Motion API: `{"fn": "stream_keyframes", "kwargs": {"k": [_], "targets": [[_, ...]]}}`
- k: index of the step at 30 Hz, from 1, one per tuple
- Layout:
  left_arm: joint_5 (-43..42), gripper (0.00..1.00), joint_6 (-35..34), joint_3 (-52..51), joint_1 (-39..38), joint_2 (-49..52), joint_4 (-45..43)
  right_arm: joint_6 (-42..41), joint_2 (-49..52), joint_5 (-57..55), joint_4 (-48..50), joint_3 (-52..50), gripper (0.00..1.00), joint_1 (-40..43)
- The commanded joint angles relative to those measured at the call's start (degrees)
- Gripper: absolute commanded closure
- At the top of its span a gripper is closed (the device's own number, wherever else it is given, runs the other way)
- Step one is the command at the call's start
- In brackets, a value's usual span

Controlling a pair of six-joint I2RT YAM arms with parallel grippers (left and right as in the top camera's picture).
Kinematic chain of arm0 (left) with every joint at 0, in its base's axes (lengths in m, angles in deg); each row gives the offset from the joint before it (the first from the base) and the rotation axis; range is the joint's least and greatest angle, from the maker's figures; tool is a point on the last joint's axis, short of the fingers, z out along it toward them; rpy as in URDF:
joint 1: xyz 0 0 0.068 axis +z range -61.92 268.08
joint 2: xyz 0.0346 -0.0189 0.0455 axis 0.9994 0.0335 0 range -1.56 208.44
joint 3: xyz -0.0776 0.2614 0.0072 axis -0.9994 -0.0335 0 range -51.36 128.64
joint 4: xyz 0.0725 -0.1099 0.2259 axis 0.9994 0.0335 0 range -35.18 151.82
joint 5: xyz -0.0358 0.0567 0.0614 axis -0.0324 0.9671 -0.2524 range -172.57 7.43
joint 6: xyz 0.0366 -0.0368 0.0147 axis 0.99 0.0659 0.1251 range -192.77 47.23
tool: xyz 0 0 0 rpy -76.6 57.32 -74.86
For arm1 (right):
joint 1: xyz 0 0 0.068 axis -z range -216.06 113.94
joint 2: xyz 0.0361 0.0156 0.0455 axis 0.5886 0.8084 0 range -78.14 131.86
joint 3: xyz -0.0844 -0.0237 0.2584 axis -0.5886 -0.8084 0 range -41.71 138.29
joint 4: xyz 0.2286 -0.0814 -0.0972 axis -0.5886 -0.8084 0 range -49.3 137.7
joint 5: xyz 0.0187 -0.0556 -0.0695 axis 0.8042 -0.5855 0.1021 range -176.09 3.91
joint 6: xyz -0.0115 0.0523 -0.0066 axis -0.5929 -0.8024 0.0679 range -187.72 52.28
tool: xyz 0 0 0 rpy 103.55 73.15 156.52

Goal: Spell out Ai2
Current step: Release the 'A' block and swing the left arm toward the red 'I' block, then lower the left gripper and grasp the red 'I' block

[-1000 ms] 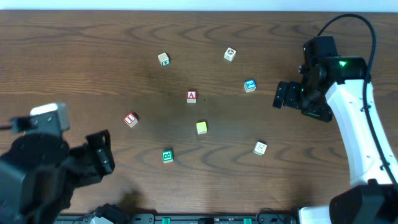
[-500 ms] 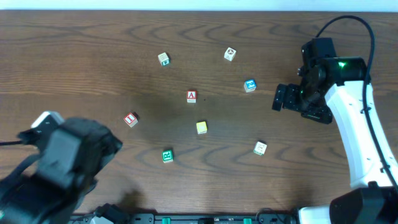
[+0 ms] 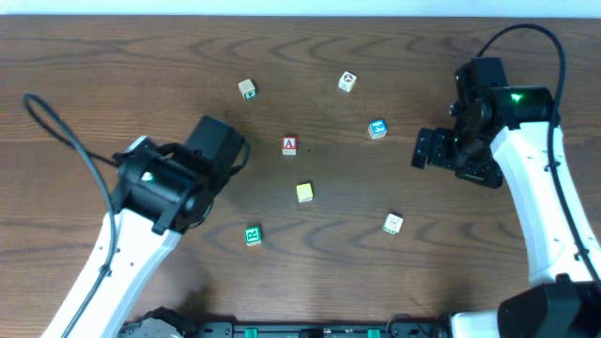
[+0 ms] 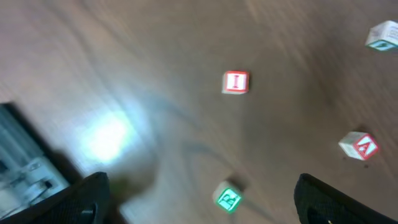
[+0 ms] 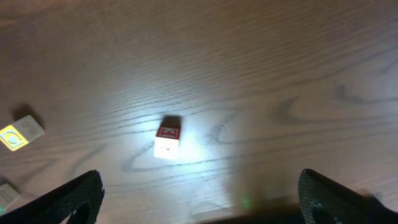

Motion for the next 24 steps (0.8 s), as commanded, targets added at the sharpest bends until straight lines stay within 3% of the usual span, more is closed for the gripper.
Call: {"fn": "stream_keyframes", "kwargs": {"k": [1,5,9,13,19,24], "targets": [[-1.42,0.04,3.87,-4.33,0.79,0.35,-2.97,0.72,-0.81,-2.32,-0.44,-0.33,0.01,-0.46],[-3.87,0.05,5.07,-10.99,4.26,0.35,-7.52,0.70,-0.81,-3.23,-0.70,-0.33,0.01,-0.46],[-10.23,0.05,13.42,-16.11,9.53,0.35,-15.93,0.70,-0.81,-3.21,-0.68,-0.33,0.01,-0.46],[-11.82,0.04,15.04,-19.34,15.43,0.59,-19.91,0.66,-0.81,-3.21,-0.66,-0.33,0.01,-0.46],[-16.57,0.05,20.11,-24.41,17.84,0.90,-29.57,0.63,-0.81,-3.21,-0.22,-0.33,0.01,-0.46],[-19.23,0.05,20.17,-26.84,18.16,5.01,-36.17,0.68,-0.81,-3.26,-0.22,-0.33,0.01,-0.46]]}}
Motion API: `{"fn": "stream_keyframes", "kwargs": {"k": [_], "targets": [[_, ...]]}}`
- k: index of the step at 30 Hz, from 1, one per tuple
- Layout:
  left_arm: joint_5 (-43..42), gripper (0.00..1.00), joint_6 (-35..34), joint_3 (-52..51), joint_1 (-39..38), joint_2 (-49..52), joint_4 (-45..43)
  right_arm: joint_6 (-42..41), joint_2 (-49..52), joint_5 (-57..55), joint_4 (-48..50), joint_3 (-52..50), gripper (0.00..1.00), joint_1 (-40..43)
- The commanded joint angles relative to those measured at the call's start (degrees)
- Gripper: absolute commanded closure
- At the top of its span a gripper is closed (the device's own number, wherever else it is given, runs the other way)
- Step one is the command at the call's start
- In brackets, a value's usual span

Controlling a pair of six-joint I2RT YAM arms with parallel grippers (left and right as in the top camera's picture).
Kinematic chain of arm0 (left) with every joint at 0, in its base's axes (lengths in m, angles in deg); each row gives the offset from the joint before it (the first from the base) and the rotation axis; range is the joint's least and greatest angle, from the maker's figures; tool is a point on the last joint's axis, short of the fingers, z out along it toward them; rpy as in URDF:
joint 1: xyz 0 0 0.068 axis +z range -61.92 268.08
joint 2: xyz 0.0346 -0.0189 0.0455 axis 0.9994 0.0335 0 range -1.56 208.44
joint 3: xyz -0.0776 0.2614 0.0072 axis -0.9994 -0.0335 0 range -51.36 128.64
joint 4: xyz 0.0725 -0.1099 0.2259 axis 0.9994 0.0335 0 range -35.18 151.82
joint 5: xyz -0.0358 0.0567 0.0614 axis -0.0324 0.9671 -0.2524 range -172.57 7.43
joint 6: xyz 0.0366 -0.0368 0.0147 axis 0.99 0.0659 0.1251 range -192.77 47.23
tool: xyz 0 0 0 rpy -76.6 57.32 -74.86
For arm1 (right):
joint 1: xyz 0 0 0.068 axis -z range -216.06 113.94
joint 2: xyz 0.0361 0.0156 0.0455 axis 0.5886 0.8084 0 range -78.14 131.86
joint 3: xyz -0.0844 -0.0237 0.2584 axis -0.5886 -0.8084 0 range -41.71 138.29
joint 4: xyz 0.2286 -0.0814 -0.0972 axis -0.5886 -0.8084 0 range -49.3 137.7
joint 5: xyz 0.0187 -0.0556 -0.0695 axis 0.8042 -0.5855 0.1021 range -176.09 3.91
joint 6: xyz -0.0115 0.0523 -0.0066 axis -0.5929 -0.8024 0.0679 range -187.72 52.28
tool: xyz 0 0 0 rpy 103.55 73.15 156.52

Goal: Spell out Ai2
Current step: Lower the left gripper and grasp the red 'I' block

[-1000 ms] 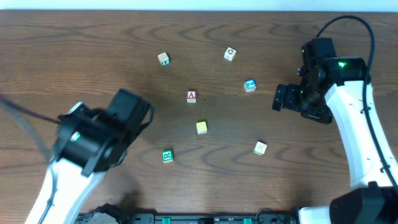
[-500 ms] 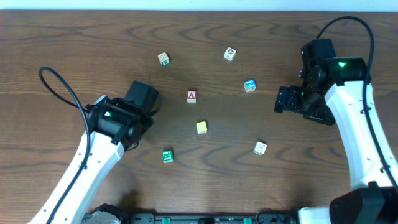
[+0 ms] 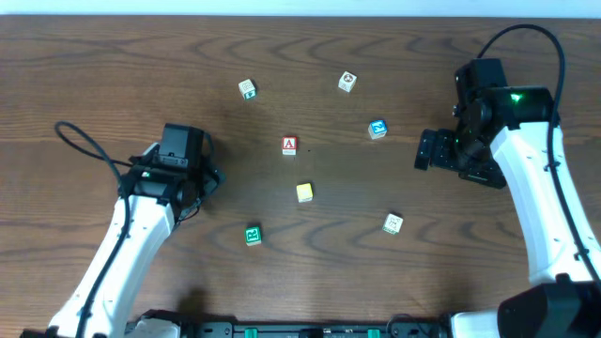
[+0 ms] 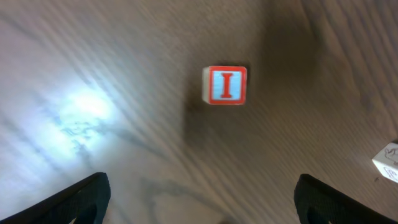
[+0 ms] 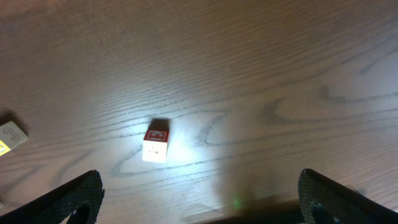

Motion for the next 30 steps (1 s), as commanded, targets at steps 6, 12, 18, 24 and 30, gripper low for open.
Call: {"fn": "stream_keyframes", "kwargs": {"k": [6,12,18,24,30], "targets": [[-2.21,0.04,1.84,-0.79,0.42,9.68,-5.95,0.68,-0.79,-1.05,0.04,-0.24,0.01,-0.46],[-0.59,0.04,0.07,-0.79,0.46,13.99,-10.27,0.68,-0.79,-1.05,0.15,-0.24,0.01,-0.46],[1.46,0.00,-2.49,-0.79,1.84,17.18,-11.76,0.68,-0.79,-1.05,0.48,-0.24,0.01,-0.46],[1.44,0.05,-2.45,-0.79,2.73,19.45,-15.37,0.68,-0.76,-1.05,0.74,-0.26,0.01,-0.46],[1.70,0.20,-2.40,-0.79,2.73,19.91,-16.72,0.68,-0.76,-1.05,0.90,-0.35,0.01,-0.46]]}}
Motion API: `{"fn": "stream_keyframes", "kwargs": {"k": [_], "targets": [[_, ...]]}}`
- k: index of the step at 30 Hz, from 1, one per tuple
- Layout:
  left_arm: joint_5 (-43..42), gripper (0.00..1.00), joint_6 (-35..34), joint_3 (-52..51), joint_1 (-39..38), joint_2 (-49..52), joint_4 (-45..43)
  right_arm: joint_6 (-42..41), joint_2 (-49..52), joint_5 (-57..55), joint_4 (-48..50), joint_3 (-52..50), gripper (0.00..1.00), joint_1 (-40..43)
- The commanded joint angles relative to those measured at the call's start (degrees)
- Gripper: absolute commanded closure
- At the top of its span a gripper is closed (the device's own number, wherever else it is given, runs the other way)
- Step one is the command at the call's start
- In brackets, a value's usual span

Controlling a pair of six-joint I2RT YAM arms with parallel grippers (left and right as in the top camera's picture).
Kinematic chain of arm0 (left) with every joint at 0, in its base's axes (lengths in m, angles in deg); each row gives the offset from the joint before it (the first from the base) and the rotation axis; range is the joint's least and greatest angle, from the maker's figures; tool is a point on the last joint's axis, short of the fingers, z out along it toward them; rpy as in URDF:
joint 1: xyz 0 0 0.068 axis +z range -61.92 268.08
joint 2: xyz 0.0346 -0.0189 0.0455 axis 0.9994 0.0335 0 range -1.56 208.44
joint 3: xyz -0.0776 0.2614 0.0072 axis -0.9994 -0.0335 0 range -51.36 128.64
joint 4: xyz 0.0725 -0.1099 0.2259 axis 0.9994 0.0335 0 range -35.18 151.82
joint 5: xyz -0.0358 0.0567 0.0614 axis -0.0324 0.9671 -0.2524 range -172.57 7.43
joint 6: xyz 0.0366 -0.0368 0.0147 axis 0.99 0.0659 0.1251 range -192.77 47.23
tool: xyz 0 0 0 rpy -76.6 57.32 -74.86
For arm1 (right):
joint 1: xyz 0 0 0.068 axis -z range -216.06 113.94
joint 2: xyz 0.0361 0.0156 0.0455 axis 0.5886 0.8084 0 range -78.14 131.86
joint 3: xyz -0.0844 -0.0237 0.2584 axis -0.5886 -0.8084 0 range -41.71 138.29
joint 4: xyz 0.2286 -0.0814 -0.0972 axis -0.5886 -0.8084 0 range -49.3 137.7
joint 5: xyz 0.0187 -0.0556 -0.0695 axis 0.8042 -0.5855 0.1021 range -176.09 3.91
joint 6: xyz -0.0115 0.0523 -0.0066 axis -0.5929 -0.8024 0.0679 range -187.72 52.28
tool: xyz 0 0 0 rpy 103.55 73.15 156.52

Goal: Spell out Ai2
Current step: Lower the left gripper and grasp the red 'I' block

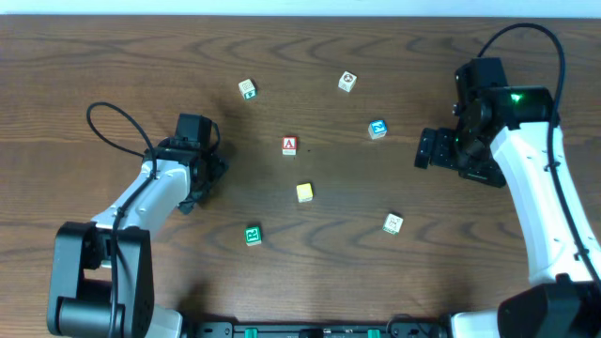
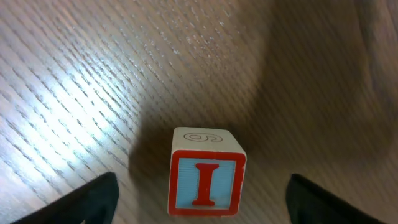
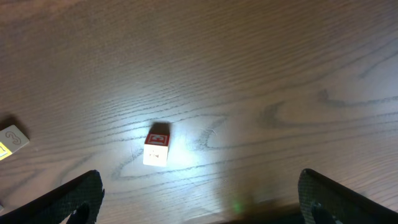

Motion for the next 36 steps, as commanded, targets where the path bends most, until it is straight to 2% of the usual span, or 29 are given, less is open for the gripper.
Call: {"fn": "stream_keyframes", "kwargs": {"k": [1,4,8,12,15,19,27,32,34,36], "targets": [[1.77,0.25,0.09,-0.44,0.26,0.63,-0.44,0.68,-0.76,-0.85,0.28,-0.37,0.01,-0.46],[1.86,0.35,0.09,-0.44,0.26,0.63,-0.63,0.68,-0.76,-0.85,0.31,-0.44,0.01,-0.46],[2.08,0.38,0.33,-0.44,0.26,0.63,-0.61,0.66,-0.76,-0.83,0.57,-1.05,0.01,-0.46],[2.05,0.48,0.57,-0.44,0.24,0.63,-0.63,0.68,-0.76,-0.83,1.62,-2.71,0.01,-0.46],[2.08,0.50,1.18,-0.44,0.24,0.63,-0.63,0.63,-0.76,-0.81,2.73,-4.39,0.01,-0.46],[2.08,0.62,1.18,-0.44,0.24,0.63,-0.68,0.22,-0.76,-0.79,3.17,-4.70,0.01,-0.46],[2.08,0.69,1.84,-0.44,0.24,0.63,-0.68,-0.63,-0.76,1.60,4.17,-4.70,0.01,-0.46],[1.51,0.72,7.48,-0.33,0.24,0.63,-1.09,-0.63,-0.76,1.60,4.87,-4.70,0.01,-0.46],[0.79,0.77,9.44,-0.15,0.24,0.61,-1.16,-0.63,-0.76,1.60,5.11,-4.70,0.01,-0.46],[-0.50,0.78,11.76,0.20,0.24,0.59,-1.16,-0.66,-0.76,1.60,5.44,-4.70,0.01,-0.46]]}}
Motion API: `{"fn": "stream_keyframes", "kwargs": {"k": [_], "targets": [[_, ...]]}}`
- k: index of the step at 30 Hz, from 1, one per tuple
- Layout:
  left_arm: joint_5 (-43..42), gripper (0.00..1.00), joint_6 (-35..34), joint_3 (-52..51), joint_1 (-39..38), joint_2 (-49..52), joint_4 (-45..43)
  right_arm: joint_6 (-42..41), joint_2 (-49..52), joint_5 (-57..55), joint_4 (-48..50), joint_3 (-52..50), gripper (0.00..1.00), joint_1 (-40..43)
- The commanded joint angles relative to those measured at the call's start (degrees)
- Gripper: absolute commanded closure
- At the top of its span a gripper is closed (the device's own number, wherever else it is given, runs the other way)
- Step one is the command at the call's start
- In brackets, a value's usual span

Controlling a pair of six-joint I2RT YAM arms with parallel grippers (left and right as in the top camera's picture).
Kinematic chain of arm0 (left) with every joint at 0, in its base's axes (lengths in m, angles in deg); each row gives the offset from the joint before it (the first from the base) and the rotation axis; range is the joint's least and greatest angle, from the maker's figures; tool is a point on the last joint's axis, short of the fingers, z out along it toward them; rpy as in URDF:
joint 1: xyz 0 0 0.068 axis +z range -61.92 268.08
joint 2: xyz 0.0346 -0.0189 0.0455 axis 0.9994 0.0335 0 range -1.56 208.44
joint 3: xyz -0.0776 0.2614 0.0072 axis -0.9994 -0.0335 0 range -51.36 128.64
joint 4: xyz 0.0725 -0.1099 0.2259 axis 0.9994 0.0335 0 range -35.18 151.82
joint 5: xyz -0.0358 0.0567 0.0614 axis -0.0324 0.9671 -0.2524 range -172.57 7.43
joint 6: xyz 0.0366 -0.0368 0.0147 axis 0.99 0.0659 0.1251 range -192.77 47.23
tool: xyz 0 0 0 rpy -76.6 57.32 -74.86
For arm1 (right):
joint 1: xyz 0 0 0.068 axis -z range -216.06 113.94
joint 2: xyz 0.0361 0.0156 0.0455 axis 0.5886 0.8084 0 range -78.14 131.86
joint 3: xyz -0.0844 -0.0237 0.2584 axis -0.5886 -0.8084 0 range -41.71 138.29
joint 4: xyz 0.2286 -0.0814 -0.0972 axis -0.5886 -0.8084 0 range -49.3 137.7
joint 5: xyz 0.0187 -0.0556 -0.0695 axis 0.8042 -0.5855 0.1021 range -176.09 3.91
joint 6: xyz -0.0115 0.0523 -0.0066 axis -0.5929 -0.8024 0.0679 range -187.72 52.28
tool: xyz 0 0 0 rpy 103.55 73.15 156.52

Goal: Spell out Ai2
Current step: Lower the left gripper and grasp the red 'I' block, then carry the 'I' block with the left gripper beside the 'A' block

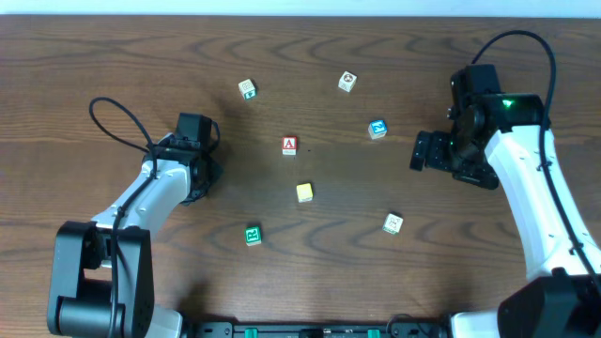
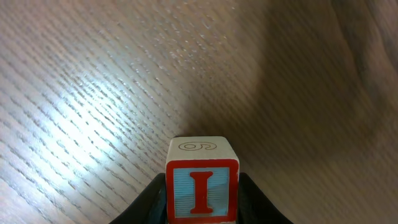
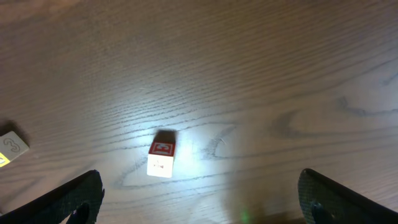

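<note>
The I block (image 2: 202,186), white with a red I on a blue face, sits on the wood with the dark fingers of my left gripper (image 2: 202,194) pressed against both its sides. From overhead the left gripper (image 1: 194,178) hides that block. The red A block (image 1: 288,145) lies mid-table, right of it. My right gripper (image 1: 420,150) hovers open at the right. Its wrist view shows wide-spread fingertips (image 3: 50,199) and a red-topped block (image 3: 161,158) ahead on the table.
Loose blocks are scattered about: yellow (image 1: 304,192), green (image 1: 253,235), blue (image 1: 377,129), and whitish ones (image 1: 247,88), (image 1: 347,83), (image 1: 393,223). A pale tile (image 3: 12,144) shows at the left edge of the right wrist view.
My left gripper's fingers, spread wide on either side of the I block before, now press against it. The right arm has shifted slightly left.
My left gripper was open high above the table with the I block small and far. Then it was nearer, over the block. Then it was low with the block between open fingers, and now it is shut on it. The right gripper stayed open, hovering.
</note>
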Motion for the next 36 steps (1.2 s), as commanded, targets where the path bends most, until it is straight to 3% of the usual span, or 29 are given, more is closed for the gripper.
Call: {"fn": "stream_keyframes", "kwargs": {"k": [1,12,20,29,36], "targets": [[-1.88,0.78,6.14,0.46,0.24,0.52,-0.09,-0.61,-0.76,0.26,0.35,-0.24,0.01,-0.46],[-4.68,0.86,16.44,10.05,-0.39,0.50,9.16,-0.72,-0.79,0.20,1.84,-0.24,0.01,-0.46],[-4.39,0.85,20.20,20.46,-4.35,0.50,15.76,-0.74,-3.67,0.15,4.74,-0.22,0.01,-0.46],[-3.82,0.83,21.73,26.23,-13.64,0.50,16.11,0.94,-12.68,-0.70,5.35,-0.24,0.01,-0.46],[1.97,0.82,26.71,26.80,-21.75,0.50,13.29,0.94,-15.74,-0.70,4.24,-0.24,0.01,-0.46]]}}
